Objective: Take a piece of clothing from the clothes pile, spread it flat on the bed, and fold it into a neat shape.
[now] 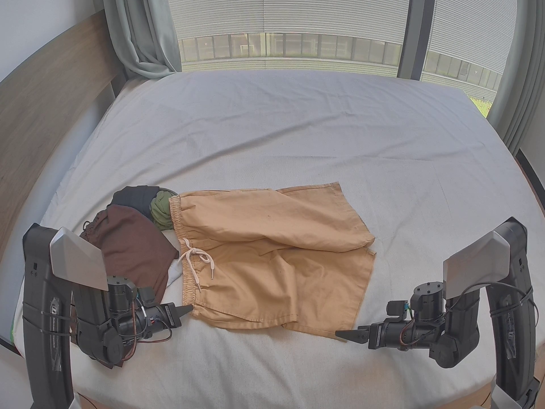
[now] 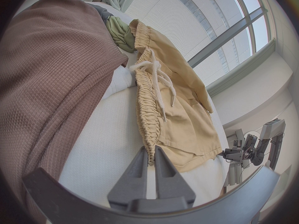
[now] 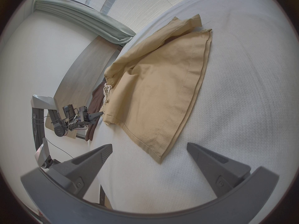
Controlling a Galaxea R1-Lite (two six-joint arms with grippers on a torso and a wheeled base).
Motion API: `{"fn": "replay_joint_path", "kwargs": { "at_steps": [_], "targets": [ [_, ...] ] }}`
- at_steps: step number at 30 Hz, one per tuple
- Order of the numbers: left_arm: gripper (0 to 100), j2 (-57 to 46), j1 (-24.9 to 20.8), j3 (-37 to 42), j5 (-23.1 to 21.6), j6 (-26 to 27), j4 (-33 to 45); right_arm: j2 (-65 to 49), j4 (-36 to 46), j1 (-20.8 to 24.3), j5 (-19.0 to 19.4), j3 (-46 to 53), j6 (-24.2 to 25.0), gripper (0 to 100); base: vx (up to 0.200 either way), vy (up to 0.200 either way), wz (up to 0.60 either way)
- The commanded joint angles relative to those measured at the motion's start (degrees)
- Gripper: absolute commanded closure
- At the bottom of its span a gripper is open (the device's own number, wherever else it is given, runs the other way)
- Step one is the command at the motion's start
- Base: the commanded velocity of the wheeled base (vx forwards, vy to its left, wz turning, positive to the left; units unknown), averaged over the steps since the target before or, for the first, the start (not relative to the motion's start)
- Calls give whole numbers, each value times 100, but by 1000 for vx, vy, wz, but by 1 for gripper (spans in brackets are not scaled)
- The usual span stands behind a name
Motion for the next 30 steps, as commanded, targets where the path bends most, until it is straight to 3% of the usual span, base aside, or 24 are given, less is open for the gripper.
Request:
{"fn": "replay_joint_path", "kwargs": {
  "at_steps": [1, 26, 27, 30],
  "targets": [
    [100, 10, -9, -1, -1, 6, 1, 134, 21, 49, -32, -76, 9, 0, 0, 0, 0],
    [100, 19, -18, -1, -1, 6, -8, 134, 21, 260, -76, -243, 211, 0, 0, 0, 0],
    [100, 28, -18, -1, -1, 6, -8, 134, 21, 260, -76, -243, 211, 100, 0, 0, 0],
    [100, 28, -18, -1, -1, 6, 1, 134, 21, 260, -76, -252, 211, 100, 0, 0, 0]
  ]
}}
